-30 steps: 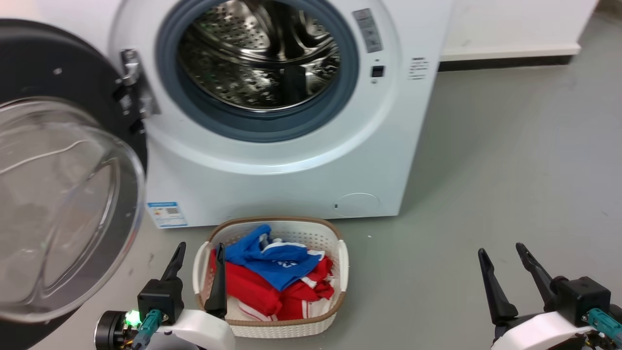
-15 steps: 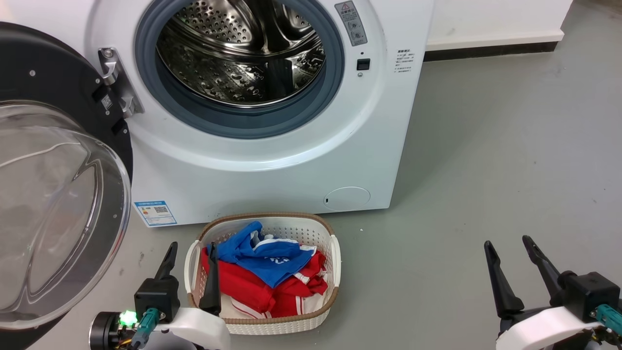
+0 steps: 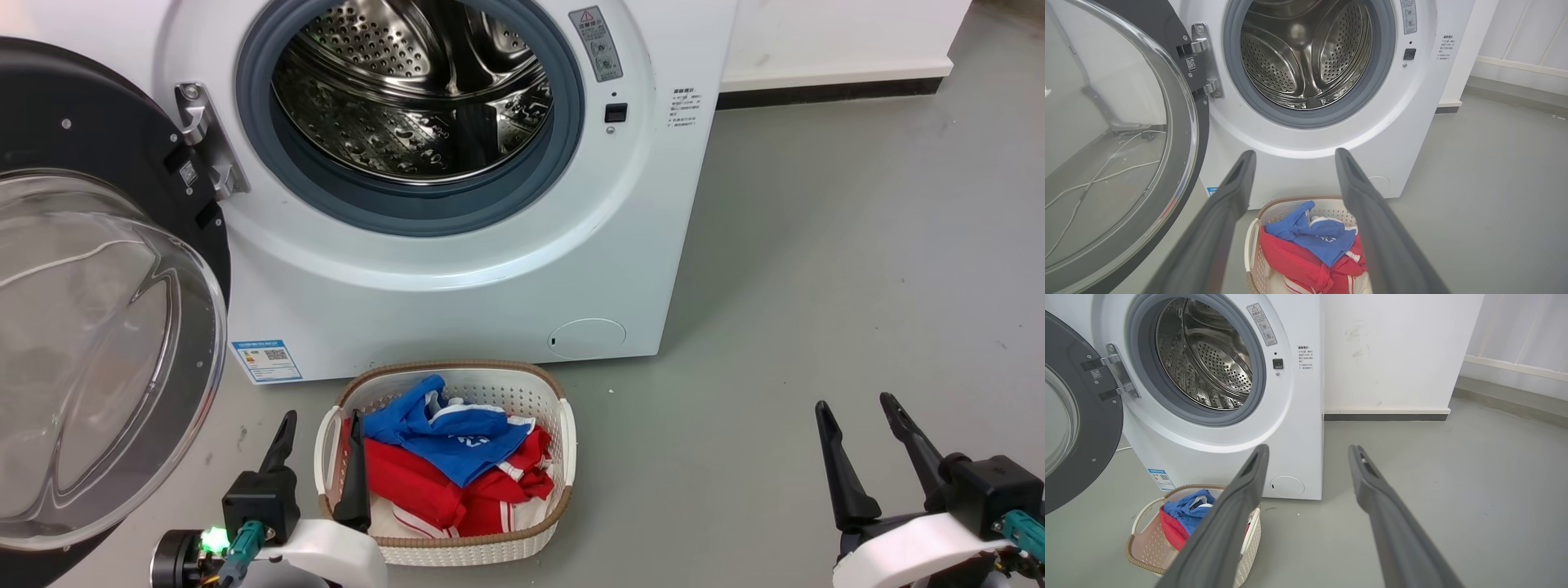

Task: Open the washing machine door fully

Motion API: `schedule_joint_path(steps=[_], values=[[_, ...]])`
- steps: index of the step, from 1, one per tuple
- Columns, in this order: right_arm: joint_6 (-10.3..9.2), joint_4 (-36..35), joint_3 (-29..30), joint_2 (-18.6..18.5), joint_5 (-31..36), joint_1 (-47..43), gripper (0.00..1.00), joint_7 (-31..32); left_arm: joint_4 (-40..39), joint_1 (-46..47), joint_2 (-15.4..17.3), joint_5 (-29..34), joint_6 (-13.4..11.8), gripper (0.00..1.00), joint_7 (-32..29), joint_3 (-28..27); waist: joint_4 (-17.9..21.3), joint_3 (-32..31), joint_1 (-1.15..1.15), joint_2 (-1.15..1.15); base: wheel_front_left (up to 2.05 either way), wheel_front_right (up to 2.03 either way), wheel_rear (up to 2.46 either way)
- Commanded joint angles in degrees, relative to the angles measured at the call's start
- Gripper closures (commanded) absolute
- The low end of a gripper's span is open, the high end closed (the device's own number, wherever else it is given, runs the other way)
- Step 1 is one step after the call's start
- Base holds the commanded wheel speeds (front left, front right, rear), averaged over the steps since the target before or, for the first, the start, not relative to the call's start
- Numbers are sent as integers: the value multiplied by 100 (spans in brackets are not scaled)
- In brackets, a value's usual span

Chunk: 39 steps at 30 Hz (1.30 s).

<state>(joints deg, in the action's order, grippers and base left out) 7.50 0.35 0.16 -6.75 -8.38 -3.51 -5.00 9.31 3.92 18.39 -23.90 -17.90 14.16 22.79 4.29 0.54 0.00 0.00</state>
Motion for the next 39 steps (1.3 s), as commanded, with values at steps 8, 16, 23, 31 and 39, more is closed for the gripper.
schedule_joint_path(steps=[8, 16, 23, 31, 39], values=[[0, 147, -26, 36, -162, -78, 100, 14, 96, -104, -127, -181, 58, 100, -27, -26, -8, -31, 0, 0, 0, 0, 0], [0, 281, 25, 51, -1118, 47, 100, 125, 125, -68, -256, -958, 324, 100, -231, -322, -35, -31, 0, 0, 0, 0, 0], [0, 391, 65, 67, -1860, 149, 100, 210, 182, -21, -363, -1564, 552, 100, -393, -556, -59, -32, 0, 0, 0, 0, 0], [0, 503, 110, 88, -2636, 249, 100, 301, 235, 24, -480, -2198, 788, 100, -566, -807, -86, -32, 0, 0, 0, 0, 0], [0, 604, 155, 108, -3342, 341, 100, 387, 274, 61, -588, -2777, 1001, 100, -727, -1039, -114, -33, 0, 0, 0, 0, 0]])
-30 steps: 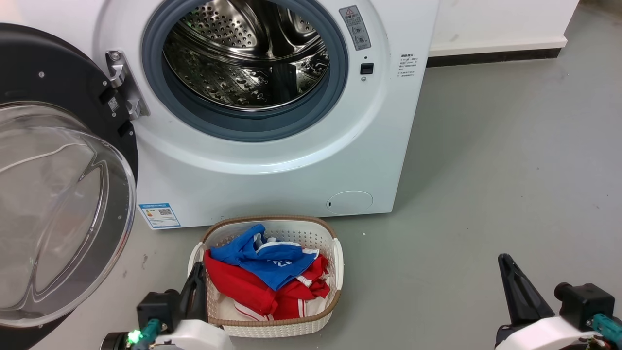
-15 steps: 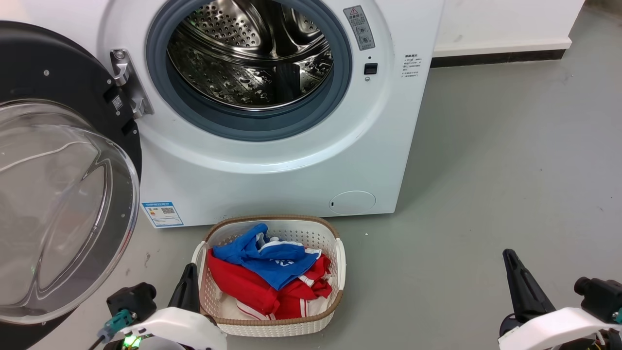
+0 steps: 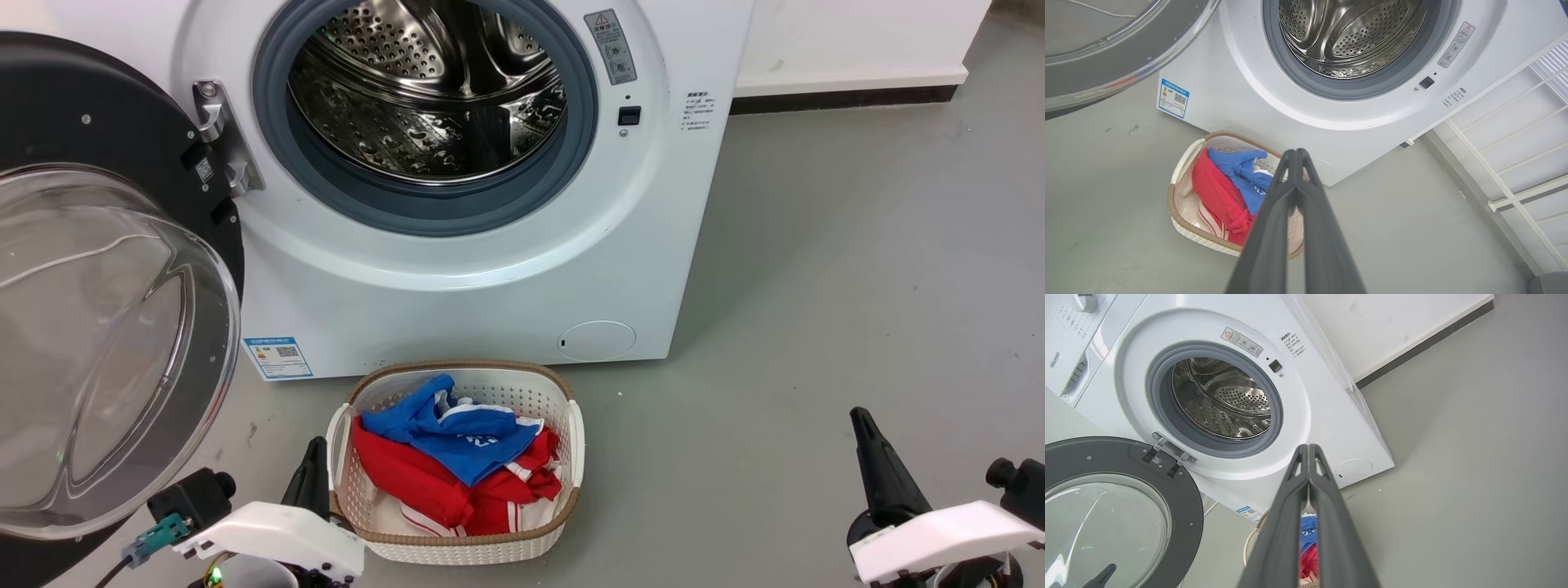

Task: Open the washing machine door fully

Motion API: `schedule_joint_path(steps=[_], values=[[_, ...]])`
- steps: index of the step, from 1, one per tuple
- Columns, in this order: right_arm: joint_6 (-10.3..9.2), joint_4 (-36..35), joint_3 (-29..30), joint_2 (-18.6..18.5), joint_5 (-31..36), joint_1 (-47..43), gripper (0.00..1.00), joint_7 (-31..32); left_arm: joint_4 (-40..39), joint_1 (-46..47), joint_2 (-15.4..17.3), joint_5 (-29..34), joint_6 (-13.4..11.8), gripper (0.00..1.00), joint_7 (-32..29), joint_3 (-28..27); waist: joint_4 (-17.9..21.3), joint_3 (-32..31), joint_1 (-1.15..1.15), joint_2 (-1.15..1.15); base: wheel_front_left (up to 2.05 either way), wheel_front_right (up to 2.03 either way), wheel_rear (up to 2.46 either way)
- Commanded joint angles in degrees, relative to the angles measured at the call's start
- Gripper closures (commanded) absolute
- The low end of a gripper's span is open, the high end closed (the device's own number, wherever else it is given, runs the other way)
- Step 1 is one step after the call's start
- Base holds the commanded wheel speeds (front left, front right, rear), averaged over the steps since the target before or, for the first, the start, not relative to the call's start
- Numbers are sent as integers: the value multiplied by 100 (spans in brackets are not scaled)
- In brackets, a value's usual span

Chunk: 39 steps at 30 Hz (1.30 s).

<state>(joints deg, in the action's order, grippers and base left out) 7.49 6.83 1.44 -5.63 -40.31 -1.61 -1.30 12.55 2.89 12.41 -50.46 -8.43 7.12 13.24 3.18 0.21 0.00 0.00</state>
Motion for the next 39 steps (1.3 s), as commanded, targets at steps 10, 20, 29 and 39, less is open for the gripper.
schedule_joint_path(steps=[10, 20, 29, 39], values=[[1, 71, 81, 25, -947, 254, 100, 118, -34, 194, -123, -771, 295, 100, -209, -354, -37, 0, 0, 0, 0, 0, 0], [1, 173, 134, 54, -1665, 356, 100, 217, -10, 226, -242, -1354, 512, 100, -383, -603, -71, 0, 0, 0, 0, 0, 0], [1, 252, 175, 78, -2186, 429, 100, 288, 9, 246, -331, -1781, 678, 100, -510, -789, -98, -1, 0, 0, 0, 0, 0], [1, 342, 227, 104, -2790, 497, 100, 373, 35, 273, -442, -2264, 859, 100, -661, -1003, -132, -1, 0, 0, 0, 0, 0]])
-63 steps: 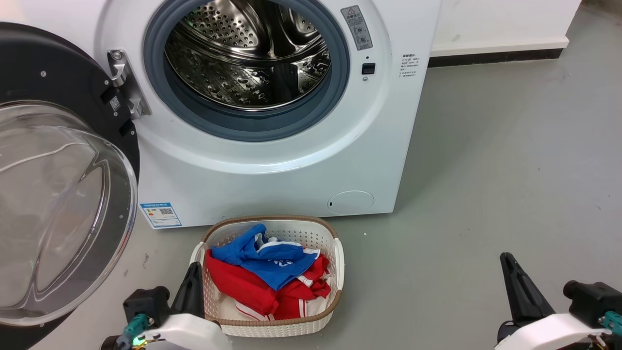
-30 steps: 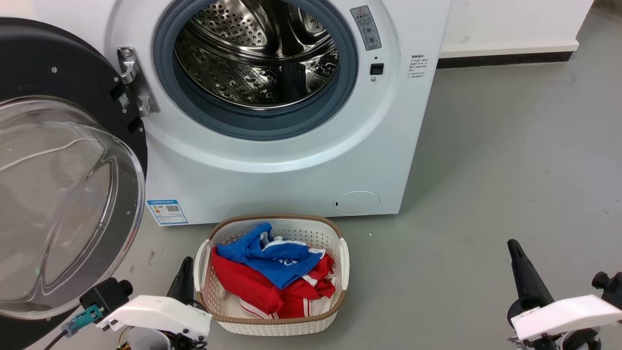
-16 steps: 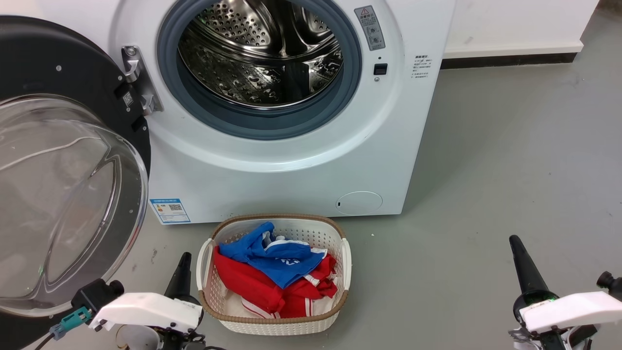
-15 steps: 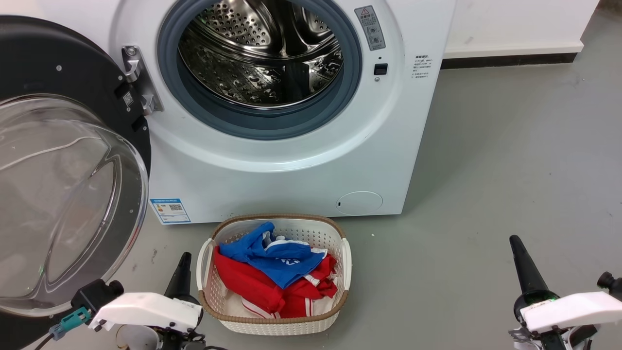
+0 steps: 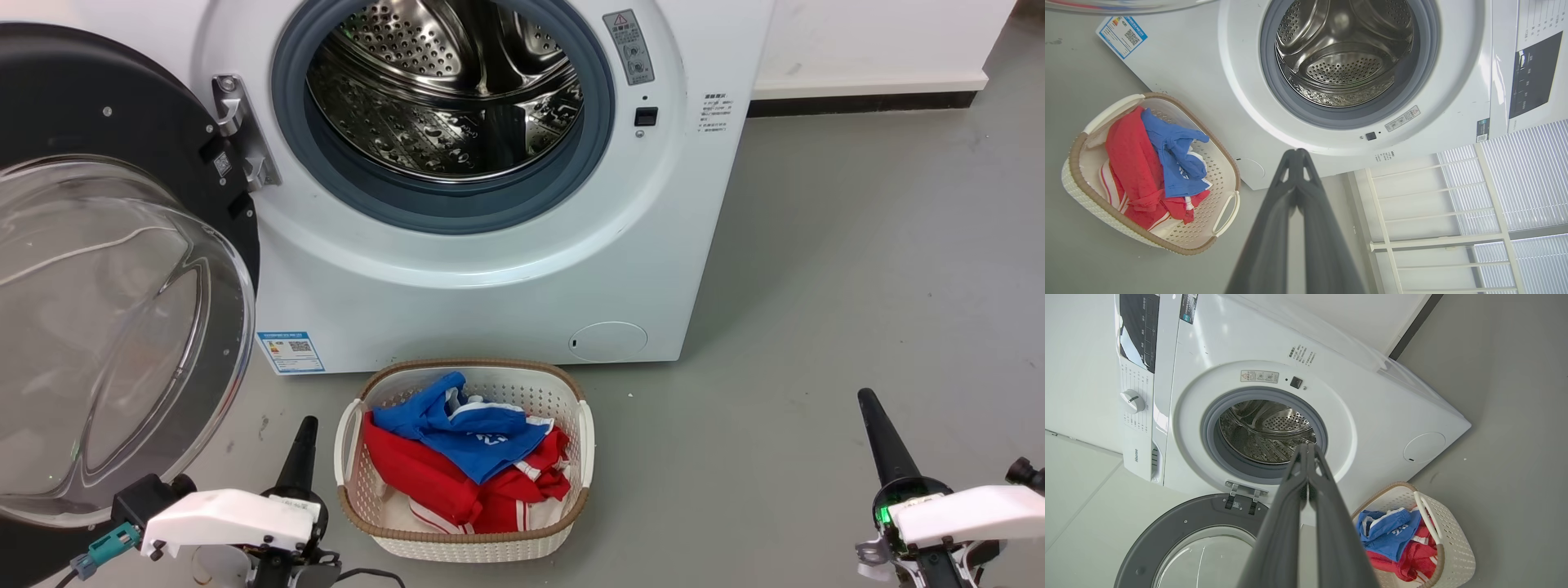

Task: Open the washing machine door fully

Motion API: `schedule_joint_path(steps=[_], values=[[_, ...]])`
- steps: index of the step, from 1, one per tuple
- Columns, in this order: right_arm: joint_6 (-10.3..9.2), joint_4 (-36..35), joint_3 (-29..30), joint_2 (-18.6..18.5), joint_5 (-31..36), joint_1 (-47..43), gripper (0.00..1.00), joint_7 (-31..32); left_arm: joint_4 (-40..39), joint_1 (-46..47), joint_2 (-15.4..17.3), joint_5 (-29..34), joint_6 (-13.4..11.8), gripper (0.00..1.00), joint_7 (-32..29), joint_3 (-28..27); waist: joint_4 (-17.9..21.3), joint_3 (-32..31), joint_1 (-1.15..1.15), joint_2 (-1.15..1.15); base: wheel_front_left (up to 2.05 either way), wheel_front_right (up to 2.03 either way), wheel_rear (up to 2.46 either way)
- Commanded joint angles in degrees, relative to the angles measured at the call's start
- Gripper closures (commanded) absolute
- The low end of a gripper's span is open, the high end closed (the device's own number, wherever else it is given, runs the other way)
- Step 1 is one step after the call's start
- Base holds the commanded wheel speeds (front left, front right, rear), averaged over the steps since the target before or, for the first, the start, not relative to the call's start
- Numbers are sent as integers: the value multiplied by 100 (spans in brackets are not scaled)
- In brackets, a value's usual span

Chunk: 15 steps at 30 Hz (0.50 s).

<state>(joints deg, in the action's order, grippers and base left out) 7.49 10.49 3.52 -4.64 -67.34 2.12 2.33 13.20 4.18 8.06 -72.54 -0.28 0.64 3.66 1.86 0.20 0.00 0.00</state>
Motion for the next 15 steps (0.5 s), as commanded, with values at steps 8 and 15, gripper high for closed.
schedule_joint_path(steps=[8, 15], values=[[1, 44, 57, 28, -527, 182, 100, 68, -10, 152, -84, -413, 178, 100, -129, -206, -28, 0, 0, 0, 0, 0, 0], [1, 99, 90, 47, -887, 234, 100, 127, 7, 170, -151, -705, 292, 100, -222, -341, -52, -1, 0, 0, 0, 0, 0]])
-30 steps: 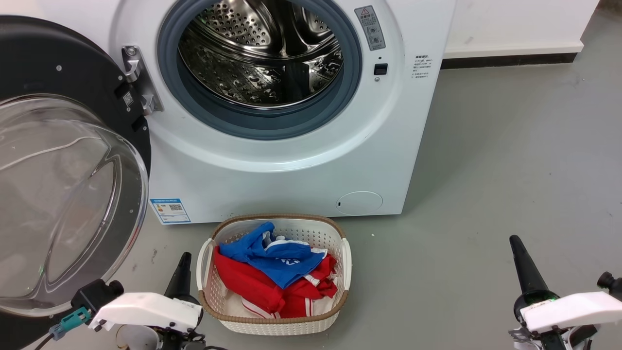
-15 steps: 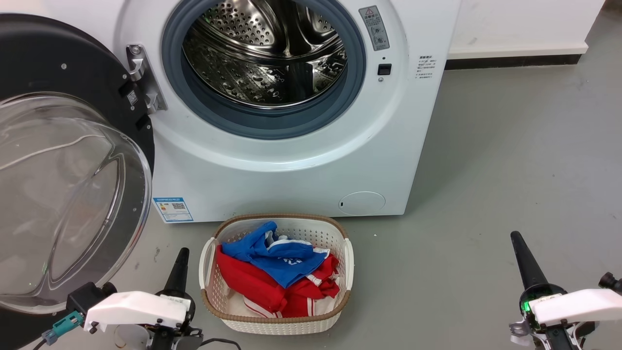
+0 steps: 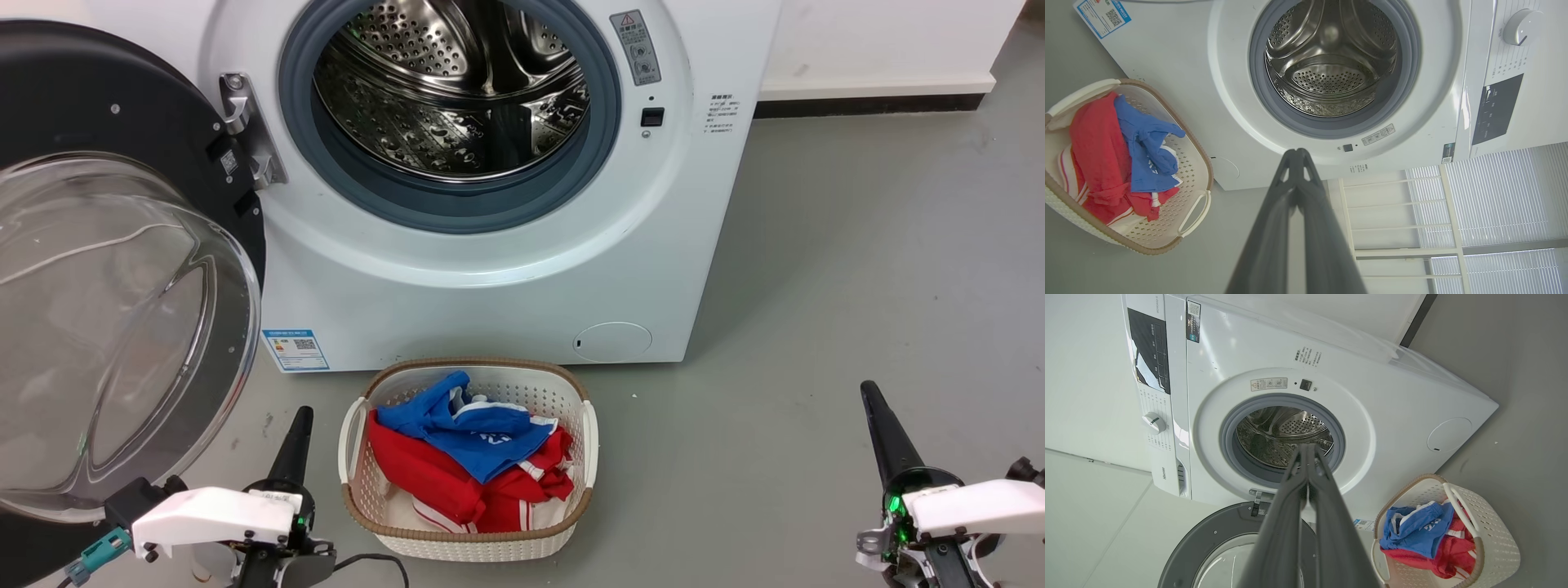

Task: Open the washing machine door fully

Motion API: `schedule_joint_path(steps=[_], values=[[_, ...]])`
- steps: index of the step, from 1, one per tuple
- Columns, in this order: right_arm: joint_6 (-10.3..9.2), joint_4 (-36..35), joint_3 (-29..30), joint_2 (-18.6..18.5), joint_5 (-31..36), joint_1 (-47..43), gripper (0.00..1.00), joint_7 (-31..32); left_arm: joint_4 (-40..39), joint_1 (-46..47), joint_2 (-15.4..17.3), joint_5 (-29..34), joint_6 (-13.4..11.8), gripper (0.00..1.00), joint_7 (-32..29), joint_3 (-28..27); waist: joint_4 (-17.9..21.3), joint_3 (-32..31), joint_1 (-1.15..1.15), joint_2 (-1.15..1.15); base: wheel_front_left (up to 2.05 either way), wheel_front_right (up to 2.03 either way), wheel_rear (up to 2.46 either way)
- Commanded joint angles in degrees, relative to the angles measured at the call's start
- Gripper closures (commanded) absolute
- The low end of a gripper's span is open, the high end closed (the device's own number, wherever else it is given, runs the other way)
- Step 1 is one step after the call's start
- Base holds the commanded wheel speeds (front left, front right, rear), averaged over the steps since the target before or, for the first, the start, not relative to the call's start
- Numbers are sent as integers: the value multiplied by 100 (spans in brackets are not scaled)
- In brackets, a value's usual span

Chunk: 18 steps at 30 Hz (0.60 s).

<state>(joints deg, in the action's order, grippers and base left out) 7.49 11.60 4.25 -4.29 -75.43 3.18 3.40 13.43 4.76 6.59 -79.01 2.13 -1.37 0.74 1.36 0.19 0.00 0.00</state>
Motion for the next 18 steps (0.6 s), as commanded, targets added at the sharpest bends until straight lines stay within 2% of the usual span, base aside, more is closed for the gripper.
schedule_joint_path(steps=[1, 18], values=[[0, -4, 22, 14, -129, 132, 100, 29, -14, 113, -14, -98, 61, 100, -38, -67, -5, 0, 0, 0, 0, 0, 0], [1, 118, 94, 57, -921, 237, 100, 148, 24, 140, -161, -740, 318, 100, -242, -358, -63, -1, 0, 0, 0, 0, 0]])
